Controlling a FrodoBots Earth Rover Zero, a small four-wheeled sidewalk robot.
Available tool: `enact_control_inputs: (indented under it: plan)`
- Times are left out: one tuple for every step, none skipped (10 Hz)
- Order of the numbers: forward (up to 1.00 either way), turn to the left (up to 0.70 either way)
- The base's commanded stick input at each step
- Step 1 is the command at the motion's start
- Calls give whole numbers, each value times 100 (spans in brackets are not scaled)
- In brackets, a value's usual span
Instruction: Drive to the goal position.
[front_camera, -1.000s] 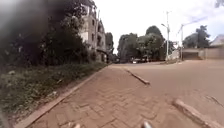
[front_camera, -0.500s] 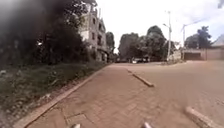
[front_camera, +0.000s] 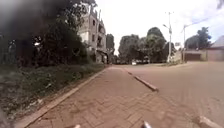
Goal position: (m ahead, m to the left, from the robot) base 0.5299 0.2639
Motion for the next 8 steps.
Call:
enact_control_inputs:
  plan:
    - [50, 0]
    - [50, 0]
    - [50, 0]
    - [50, 0]
    - [50, 0]
    - [50, 0]
    - [50, 0]
    - [50, 0]
